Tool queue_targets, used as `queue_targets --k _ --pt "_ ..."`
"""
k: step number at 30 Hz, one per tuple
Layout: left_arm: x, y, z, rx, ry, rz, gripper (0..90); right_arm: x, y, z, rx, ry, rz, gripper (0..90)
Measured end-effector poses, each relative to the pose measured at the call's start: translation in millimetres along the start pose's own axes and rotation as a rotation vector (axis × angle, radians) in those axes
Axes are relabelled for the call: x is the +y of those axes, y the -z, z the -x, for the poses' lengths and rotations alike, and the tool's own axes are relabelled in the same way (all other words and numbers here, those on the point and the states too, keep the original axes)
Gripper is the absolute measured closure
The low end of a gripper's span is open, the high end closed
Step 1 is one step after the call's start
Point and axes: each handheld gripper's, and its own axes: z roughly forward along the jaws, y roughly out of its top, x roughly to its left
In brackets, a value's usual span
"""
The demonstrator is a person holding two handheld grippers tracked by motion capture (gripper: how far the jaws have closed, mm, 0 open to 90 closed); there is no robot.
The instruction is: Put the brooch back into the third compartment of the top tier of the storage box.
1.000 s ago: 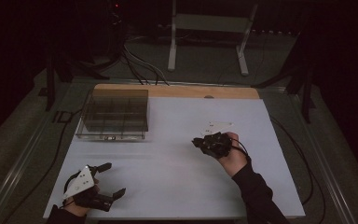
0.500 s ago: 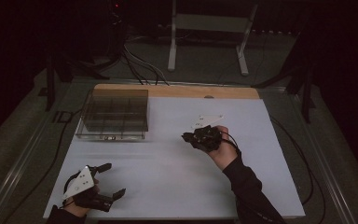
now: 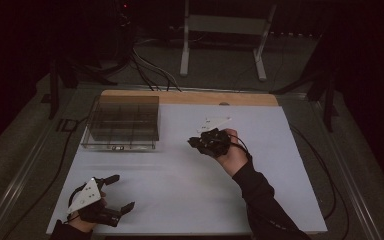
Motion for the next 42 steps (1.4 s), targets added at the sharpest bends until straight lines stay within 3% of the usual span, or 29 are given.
queue_targets --k 26,42 --pt "0.5 1.0 0.1 0.0 -0.004 0.003 0.6 39.3 -21.3 -5.2 0.024 0.038 0.001 85.7" --pt "0.4 2.2 -0.1 0.001 -0.001 0.008 0.6 62.3 -46.5 -11.1 0.059 0.051 -0.001 85.7"
